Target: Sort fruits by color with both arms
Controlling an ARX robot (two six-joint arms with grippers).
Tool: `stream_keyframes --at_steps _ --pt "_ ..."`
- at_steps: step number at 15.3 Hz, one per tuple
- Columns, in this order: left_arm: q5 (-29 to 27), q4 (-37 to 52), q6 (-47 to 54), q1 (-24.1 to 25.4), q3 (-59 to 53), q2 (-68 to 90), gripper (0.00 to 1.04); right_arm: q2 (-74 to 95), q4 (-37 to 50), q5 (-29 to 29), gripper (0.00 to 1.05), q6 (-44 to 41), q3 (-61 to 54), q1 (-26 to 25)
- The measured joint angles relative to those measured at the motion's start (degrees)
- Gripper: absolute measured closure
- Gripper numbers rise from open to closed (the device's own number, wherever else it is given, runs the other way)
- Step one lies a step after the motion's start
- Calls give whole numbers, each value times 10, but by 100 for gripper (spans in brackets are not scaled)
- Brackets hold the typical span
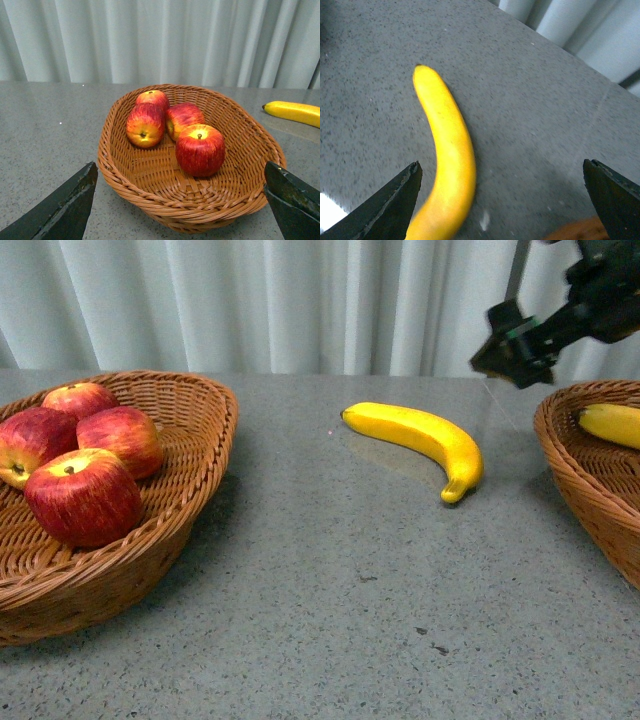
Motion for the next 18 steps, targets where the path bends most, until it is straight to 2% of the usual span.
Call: stream_keyframes --at_steps 3,5,12,18 --pt "0 0 0 0 0 0 7 97 -26 19 7 25 98 47" --pt "0 0 0 0 0 0 7 140 -44 25 7 44 144 58" --pt "0 0 0 0 0 0 7 169 -79 36 7 61 194 61" --pt "0 0 0 0 0 0 7 186 -170 37 7 77 217 70"
